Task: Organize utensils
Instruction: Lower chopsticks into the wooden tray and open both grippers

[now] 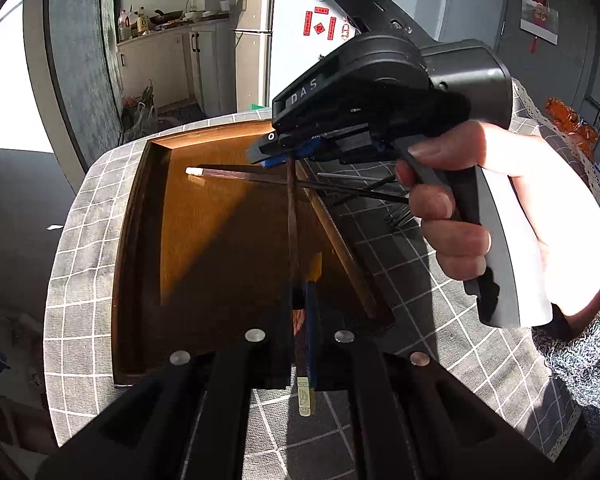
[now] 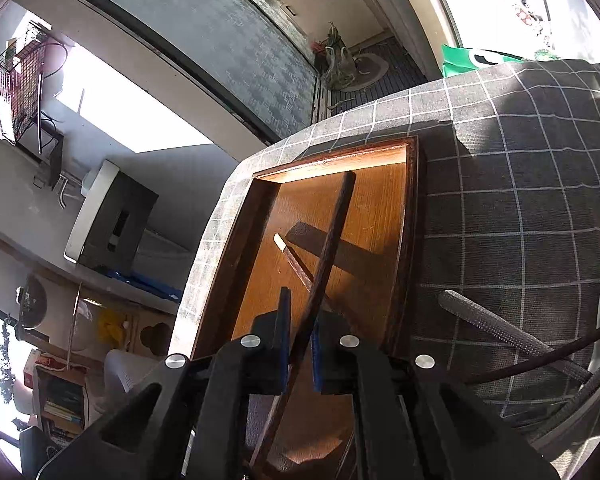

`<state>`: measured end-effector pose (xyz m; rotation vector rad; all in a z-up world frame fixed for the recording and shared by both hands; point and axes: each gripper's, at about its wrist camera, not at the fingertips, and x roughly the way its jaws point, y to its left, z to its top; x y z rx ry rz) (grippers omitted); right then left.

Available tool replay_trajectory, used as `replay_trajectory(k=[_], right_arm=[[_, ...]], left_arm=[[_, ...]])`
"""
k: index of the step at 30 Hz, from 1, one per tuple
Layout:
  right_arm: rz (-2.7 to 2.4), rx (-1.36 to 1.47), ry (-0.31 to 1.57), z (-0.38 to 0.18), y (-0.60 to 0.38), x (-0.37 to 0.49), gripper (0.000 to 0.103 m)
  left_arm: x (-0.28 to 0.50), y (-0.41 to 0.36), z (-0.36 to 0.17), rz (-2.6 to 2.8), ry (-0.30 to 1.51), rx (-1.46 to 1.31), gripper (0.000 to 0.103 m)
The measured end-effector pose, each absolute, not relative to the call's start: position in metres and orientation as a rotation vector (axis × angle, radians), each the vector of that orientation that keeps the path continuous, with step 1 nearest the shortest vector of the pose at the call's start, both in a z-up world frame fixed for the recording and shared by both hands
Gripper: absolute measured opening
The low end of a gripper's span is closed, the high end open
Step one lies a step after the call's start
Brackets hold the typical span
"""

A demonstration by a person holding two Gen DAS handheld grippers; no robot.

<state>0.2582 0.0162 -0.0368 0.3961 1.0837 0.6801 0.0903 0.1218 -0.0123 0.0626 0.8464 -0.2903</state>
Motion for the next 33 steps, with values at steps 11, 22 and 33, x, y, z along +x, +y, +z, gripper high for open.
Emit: replay_trajectory(k=[11,22,33], right_arm=[[0.677,0.412,1.1,-0.046,0.047,0.288,0.0],[0.759,0.131,1.042,-0.007,0.027,0.247,0.045],[0.77,0.044,1.01,-0.005,-0.058,0.188,0.052]], left_arm=[[0.111,0.14,0.003,-0.257,0.846,-0.018,0.001],[0.104,0.111,-0.01,-0.303,0.875,-0.004,0.037],[0.047,0.091,-0.012,-0.387,0.851,-0.064,0.063]])
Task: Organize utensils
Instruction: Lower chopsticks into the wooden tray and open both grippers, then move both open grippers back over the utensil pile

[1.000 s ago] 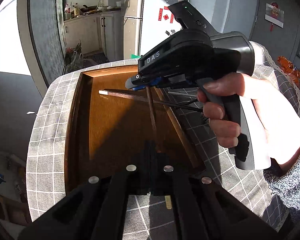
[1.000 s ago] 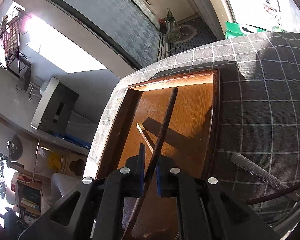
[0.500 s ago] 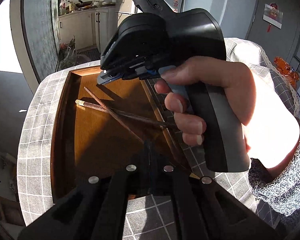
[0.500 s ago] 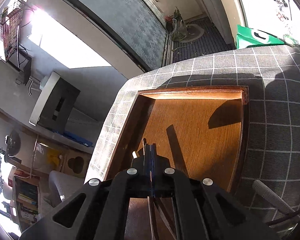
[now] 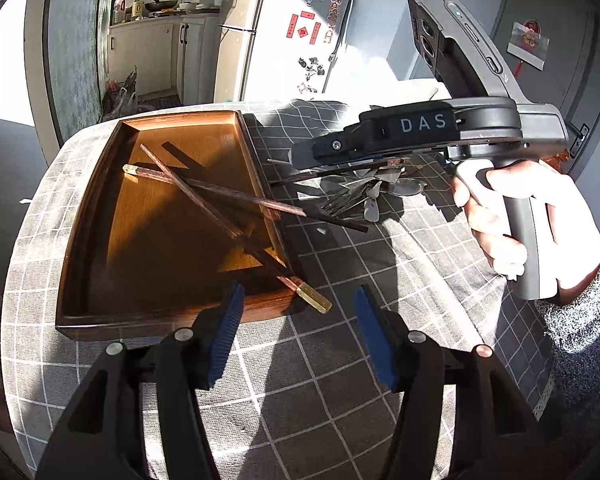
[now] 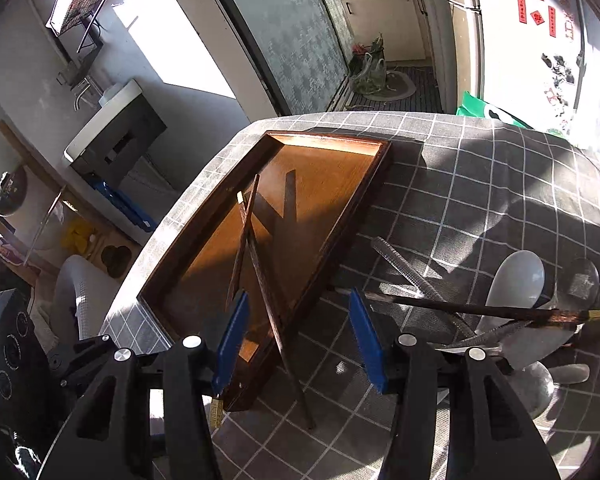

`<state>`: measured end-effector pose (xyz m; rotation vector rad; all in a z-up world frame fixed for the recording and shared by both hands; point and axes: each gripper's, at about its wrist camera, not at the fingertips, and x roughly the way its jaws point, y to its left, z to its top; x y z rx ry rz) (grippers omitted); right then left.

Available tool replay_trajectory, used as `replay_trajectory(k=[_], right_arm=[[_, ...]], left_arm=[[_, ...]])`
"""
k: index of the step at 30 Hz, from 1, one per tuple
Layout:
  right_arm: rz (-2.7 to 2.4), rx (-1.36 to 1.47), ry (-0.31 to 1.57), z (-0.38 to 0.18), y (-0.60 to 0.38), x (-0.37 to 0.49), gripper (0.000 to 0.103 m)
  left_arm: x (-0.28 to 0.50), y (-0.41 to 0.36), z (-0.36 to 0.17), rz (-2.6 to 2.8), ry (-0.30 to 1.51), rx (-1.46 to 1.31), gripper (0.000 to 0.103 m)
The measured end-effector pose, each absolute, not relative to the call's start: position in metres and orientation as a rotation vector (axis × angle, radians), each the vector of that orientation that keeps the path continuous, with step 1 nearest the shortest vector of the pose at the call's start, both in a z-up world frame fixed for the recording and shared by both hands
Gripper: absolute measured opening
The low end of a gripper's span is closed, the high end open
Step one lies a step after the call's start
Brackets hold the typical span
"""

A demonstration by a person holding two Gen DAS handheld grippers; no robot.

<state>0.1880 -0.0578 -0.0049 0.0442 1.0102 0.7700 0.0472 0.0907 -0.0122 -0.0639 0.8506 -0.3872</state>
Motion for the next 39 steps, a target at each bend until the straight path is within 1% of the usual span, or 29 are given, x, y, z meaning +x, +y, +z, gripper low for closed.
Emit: replay_trajectory(k=[2,4,6,7,8,9,10,11,18,27,30,31,33,34,35,39], right_arm=[[0.773,0.036,1.013,-0.009,-0.067,0.18,0.052],[0.78,-0.001,1.02,-0.015,-0.069,0.171,0.052],[0.784,-0.02,1.043,-0.024,-0.068,0.165,0.042],[0.789,-0.026,1.053,-0.028,-0.066,0.164,0.041],[0.789,-0.029,1.058,-0.031,-0.064,0.162,0.036],[0.789,-0.033,1.064,-0.034,-0.061,0.161,0.027],[0.79,-0.038,1.069,-0.037,-0.059,0.159,0.021],[0.787,-0.044,1.071,-0.039,-0.056,0.158,0.011],[0.81,-0.013,1.046,-0.026,-0.029,0.153,0.005],[0.798,-0.014,1.074,-0.037,0.024,0.164,0.005],[0.851,0.001,1.105,-0.04,0.033,0.16,0.009],[0.862,0.004,1.098,-0.036,0.031,0.156,0.014],[0.865,0.023,1.047,-0.022,0.018,0.148,0.057],[0.868,0.043,1.022,-0.013,0.007,0.145,0.063],[0.868,0.063,1.006,-0.006,-0.004,0.144,0.066],[0.813,0.134,0.955,0.015,-0.066,0.145,0.066]], left_arm=[[0.039,0.085,-0.015,-0.4,0.852,-0.059,0.067],[0.033,0.083,-0.018,-0.399,0.852,-0.055,0.067],[0.029,0.084,-0.022,-0.4,0.858,-0.064,0.067],[0.029,0.085,-0.024,-0.403,0.863,-0.075,0.067],[0.029,0.087,-0.025,-0.4,0.866,-0.081,0.067],[0.03,0.089,-0.024,-0.394,0.866,-0.087,0.067],[0.03,0.09,-0.025,-0.391,0.866,-0.094,0.067],[0.03,0.092,-0.024,-0.389,0.864,-0.102,0.067],[0.025,0.106,-0.015,-0.357,0.836,-0.121,0.067],[0.018,0.114,-0.002,-0.326,0.812,-0.102,0.067],[0.015,0.121,-0.002,-0.311,0.814,-0.11,0.067],[0.014,0.123,-0.002,-0.307,0.815,-0.113,0.067],[0.012,0.126,-0.002,-0.302,0.813,-0.116,0.067],[0.012,0.127,-0.002,-0.302,0.811,-0.116,0.067],[0.012,0.127,-0.002,-0.303,0.808,-0.115,0.067],[0.015,0.116,-0.002,-0.334,0.799,-0.102,0.067]])
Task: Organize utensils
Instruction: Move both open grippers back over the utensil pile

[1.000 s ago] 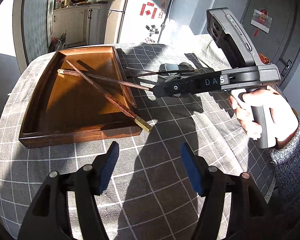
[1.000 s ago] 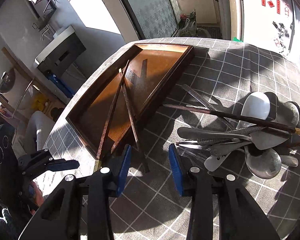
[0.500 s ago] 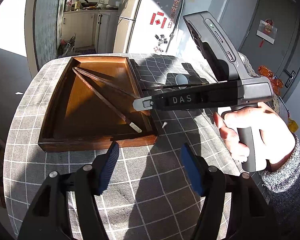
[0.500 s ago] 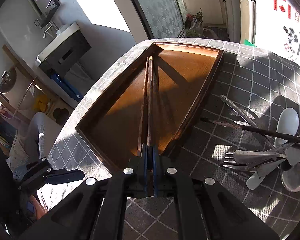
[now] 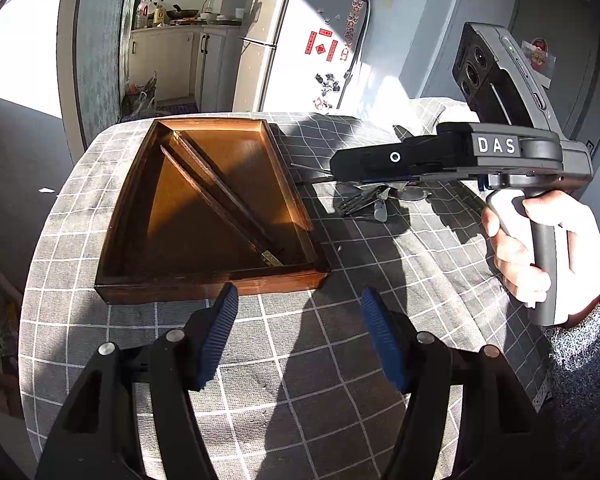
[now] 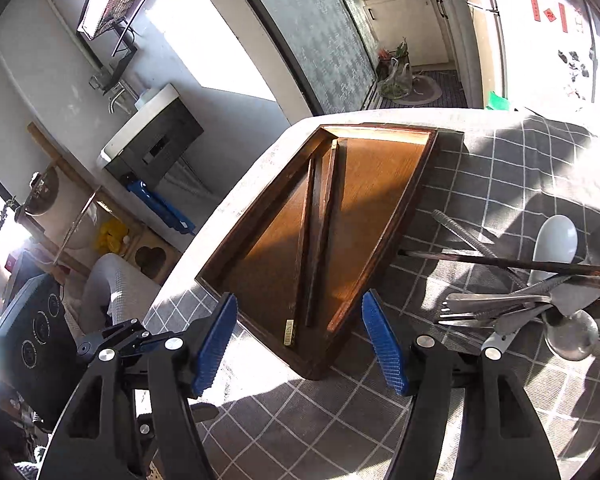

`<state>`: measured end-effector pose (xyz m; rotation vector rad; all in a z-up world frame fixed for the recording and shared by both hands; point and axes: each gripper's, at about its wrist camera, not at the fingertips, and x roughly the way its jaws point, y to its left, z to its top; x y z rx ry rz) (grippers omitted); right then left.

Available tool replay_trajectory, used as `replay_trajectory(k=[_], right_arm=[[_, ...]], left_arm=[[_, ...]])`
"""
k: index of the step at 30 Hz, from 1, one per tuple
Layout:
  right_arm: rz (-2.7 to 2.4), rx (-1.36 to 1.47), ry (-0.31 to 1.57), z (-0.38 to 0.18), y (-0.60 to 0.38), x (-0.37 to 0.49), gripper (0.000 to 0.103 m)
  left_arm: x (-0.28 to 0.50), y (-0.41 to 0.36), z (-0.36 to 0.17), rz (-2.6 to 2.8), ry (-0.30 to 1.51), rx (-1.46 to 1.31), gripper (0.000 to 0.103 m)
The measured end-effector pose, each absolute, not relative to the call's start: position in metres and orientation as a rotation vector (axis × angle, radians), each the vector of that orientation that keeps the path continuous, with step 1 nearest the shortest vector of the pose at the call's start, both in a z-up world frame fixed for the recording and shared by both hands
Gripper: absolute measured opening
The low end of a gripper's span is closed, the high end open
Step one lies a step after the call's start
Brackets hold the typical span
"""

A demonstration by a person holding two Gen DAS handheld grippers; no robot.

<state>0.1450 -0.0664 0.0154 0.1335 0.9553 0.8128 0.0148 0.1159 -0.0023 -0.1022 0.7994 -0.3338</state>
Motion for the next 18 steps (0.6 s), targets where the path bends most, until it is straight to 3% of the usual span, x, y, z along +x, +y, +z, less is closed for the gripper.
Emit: replay_trajectory(k=[5,12,18], right_arm=[[0.661,0.172,0.911,0.015,-0.142,0.149,0.066],[0.563,0.313,0.937,-0.028,-0.203,0.168,0.071],[0.599,0.441,0.92,-0.046,-0.226,0.177,0.075]], left_arm=[[0.028,0.077,-0.008,-0.402,0.806,-0.034,0.067],[0.057,0.023,-0.013,-0.47,0.777,0.083,0.069],[0.101,-0.005,-0.011,-0.48,0.757,0.189,0.077]])
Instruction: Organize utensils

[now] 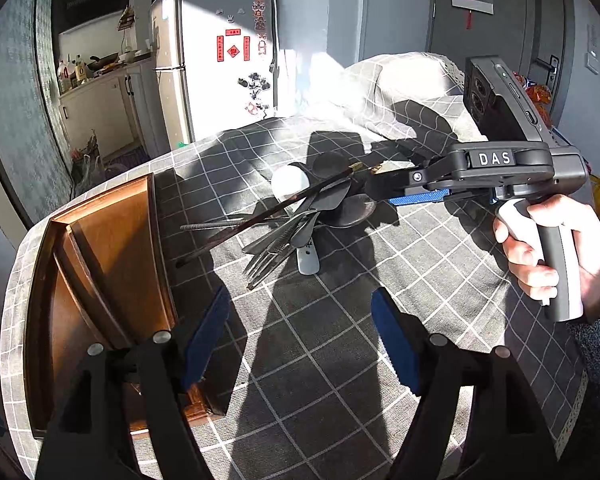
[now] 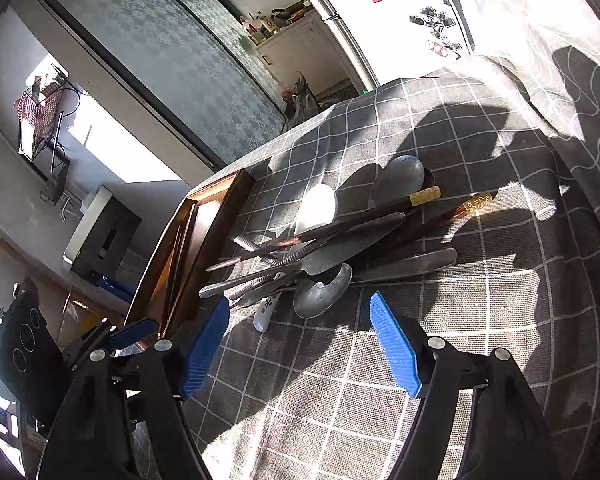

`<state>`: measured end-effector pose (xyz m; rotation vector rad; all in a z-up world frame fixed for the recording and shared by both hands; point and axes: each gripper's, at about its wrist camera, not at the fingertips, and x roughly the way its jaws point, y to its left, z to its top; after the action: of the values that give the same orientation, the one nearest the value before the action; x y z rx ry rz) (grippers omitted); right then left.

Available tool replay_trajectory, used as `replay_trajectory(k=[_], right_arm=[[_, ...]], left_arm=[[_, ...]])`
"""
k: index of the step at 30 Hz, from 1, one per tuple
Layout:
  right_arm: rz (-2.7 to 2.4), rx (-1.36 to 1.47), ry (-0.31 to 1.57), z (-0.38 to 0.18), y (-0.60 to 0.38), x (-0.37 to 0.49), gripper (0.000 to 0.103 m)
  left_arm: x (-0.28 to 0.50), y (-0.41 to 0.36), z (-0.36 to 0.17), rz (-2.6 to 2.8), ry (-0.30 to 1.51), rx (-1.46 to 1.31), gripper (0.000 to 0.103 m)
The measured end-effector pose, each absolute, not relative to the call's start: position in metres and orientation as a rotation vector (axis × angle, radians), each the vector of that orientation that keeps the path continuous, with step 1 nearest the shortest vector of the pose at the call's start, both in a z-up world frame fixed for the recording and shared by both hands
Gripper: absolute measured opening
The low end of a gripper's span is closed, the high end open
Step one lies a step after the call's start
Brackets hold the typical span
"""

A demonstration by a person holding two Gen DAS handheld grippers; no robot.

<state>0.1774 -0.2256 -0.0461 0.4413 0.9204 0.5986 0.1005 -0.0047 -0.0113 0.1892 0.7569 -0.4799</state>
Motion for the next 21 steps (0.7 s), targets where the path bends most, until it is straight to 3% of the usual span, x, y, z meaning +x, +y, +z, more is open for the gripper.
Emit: replay_trajectory(k=[7,10,14,17,21], right_arm=[[0.579,0.43,0.894,-0.046,-0.234,0.173,0.077],[0.575,0.435,0.877,-0.043,-0.237,0.17,0.077],[0.574,0.443,0.87,-0.043,-0.24,0.171,0.077],[0.564,0.444,0.871,-0.044,-0.241,0.171,0.077],[0.555,0.463,0.87,-0.045,-0.244,0.172,0.077]], left_arm=[[0.156,-0.016,-0.02,-0.493,0.79,0.207,0.08],[0.167,-0.018,-0.03,-0.484,0.835,0.22,0.061],[0.171,-0.019,-0.039,-0.495,0.858,0.222,0.044],[0.169,-0.02,-0.039,-0.508,0.856,0.223,0.032],[0.164,-0.023,-0.037,-0.52,0.862,0.241,0.027]])
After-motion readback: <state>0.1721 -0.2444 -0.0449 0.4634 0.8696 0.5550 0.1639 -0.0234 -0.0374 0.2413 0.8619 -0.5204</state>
